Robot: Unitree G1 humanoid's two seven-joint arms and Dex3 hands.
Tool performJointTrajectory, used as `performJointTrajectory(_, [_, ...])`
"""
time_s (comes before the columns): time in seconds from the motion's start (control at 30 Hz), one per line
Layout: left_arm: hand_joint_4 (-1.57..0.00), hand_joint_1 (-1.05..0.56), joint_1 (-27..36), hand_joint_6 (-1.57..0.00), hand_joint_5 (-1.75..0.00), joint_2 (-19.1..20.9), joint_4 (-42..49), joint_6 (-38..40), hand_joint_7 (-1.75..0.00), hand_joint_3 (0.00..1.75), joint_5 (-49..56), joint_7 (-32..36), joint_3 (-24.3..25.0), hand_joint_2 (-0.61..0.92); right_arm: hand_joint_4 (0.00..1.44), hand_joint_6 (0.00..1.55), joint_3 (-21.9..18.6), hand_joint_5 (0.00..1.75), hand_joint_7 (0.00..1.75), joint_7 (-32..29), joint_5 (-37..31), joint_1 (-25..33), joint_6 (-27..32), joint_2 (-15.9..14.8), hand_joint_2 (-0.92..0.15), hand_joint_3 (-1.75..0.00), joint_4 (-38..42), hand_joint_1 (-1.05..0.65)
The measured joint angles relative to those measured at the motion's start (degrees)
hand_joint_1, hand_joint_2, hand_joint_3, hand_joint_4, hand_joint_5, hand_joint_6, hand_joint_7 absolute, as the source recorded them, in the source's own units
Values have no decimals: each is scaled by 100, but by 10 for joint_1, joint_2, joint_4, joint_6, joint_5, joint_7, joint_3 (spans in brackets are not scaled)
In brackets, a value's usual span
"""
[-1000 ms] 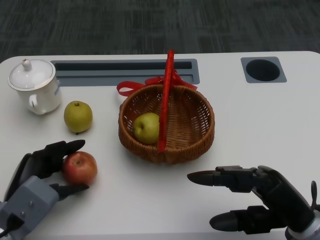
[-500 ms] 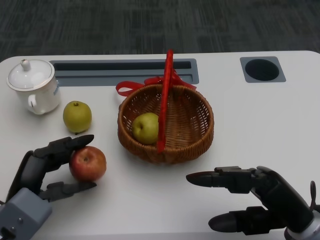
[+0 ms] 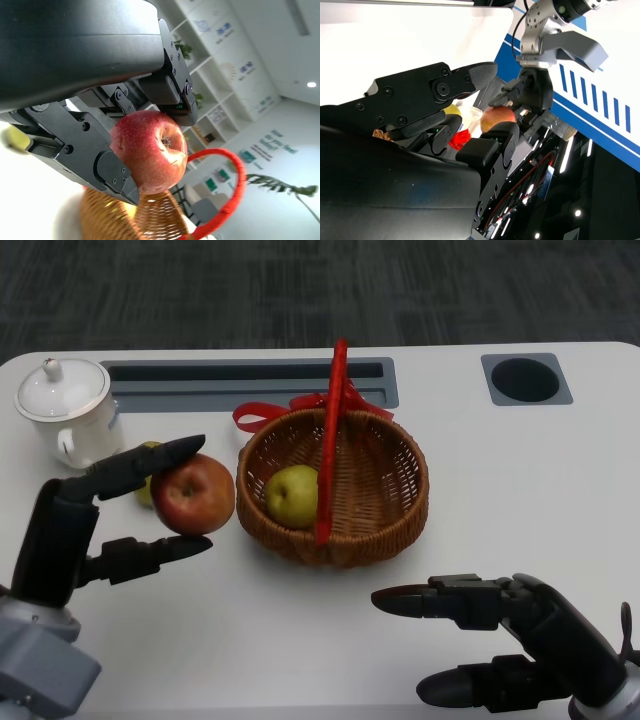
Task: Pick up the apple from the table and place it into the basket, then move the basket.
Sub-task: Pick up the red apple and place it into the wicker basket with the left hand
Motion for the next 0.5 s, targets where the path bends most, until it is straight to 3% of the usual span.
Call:
performJointTrajectory(0.23, [-122, -14, -51, -112, -9, -18, -6, 29, -1, 0, 2, -15, -16, 81, 78, 71, 1, 1, 1, 0, 0, 0, 1, 3, -92, -6, 0, -52])
performJointTrajectory(0.5, [-123, -17, -128, -112, -8, -43, 74, 76, 0, 0, 6, -31, -34, 81, 79, 72, 0, 1, 1, -7, -4, 3, 1, 10, -92, -6, -1, -52])
